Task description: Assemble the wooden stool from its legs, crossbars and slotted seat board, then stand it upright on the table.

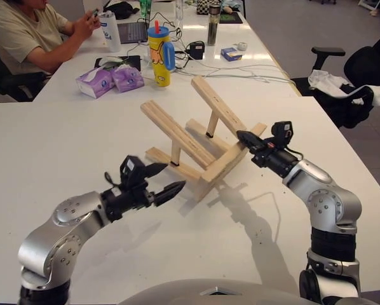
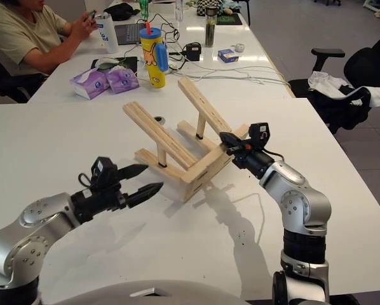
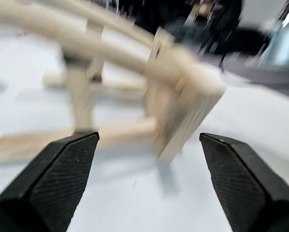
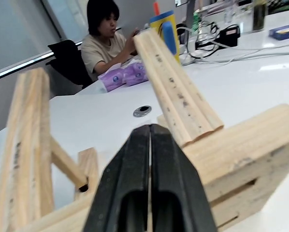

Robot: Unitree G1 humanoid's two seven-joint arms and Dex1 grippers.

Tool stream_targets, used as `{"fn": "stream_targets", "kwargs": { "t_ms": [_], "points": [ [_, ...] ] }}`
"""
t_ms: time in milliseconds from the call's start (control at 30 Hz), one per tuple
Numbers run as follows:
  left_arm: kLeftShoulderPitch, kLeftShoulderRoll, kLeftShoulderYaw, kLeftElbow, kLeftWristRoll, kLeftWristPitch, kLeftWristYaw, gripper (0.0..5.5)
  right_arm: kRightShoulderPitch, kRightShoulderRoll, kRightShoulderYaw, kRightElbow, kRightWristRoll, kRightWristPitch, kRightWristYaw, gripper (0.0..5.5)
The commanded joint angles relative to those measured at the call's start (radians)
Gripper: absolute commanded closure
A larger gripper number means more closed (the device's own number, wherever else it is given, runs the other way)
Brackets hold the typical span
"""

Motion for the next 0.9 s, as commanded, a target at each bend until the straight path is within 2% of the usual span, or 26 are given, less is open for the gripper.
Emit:
{"fn": "stream_targets", "kwargs": {
  "t_ms": [33, 133, 267, 367, 533, 567, 600, 633, 667, 733, 800, 900],
  "points": [
    [0.074, 0.068, -0.054, 0.036, 0.064, -0.112, -0.069, 1.60, 0.051, 0.035, -0.074, 0.048, -0.007, -0.035, -0.079, 5.47],
    [0.027, 0.006, -0.133, 0.015, 0.064, -0.117, -0.019, 1.60, 0.006, 0.099, -0.145, 0.025, 0.110, -0.067, -0.103, 5.47],
    [-0.098, -0.126, -0.312, 0.011, 0.109, -0.086, 0.108, 1.60, -0.054, 0.144, -0.159, -0.007, 0.233, -0.055, -0.128, 5.47],
    [-0.159, -0.196, -0.388, 0.036, 0.134, -0.061, 0.183, 1.60, -0.111, 0.161, -0.207, -0.029, 0.347, -0.060, -0.177, 5.47],
    [-0.190, -0.206, -0.423, 0.101, 0.169, -0.061, 0.215, 1.60, -0.119, 0.047, -0.236, 0.007, 0.271, -0.100, -0.212, 5.47],
    [-0.204, -0.208, -0.439, 0.123, 0.175, -0.066, 0.207, 1.60, -0.075, 0.018, -0.226, 0.035, 0.190, -0.115, -0.241, 5.47],
    [-0.225, -0.217, -0.464, 0.147, 0.182, -0.068, 0.198, 1.60, -0.009, -0.034, -0.168, 0.061, 0.067, -0.117, -0.272, 5.47],
    [-0.249, -0.229, -0.490, 0.172, 0.192, -0.072, 0.194, 1.60, 0.055, -0.080, -0.103, 0.078, -0.018, -0.092, -0.279, 5.47],
    [-0.272, -0.250, -0.507, 0.194, 0.199, -0.074, 0.201, 1.60, 0.121, -0.147, 0.016, 0.076, -0.094, -0.054, -0.236, 5.47],
    [-0.302, -0.270, -0.523, 0.213, 0.210, -0.077, 0.208, 1.60, 0.200, -0.170, 0.088, 0.034, -0.102, 0.009, -0.181, 5.47],
    [-0.312, -0.275, -0.527, 0.220, 0.216, -0.079, 0.208, 1.60, 0.225, -0.168, 0.093, 0.009, -0.100, 0.028, -0.164, 5.47],
    [-0.287, -0.269, -0.483, 0.216, 0.217, -0.079, 0.229, 1.60, 0.234, -0.175, 0.179, -0.091, -0.035, 0.054, -0.031, 5.47]
  ]
}}
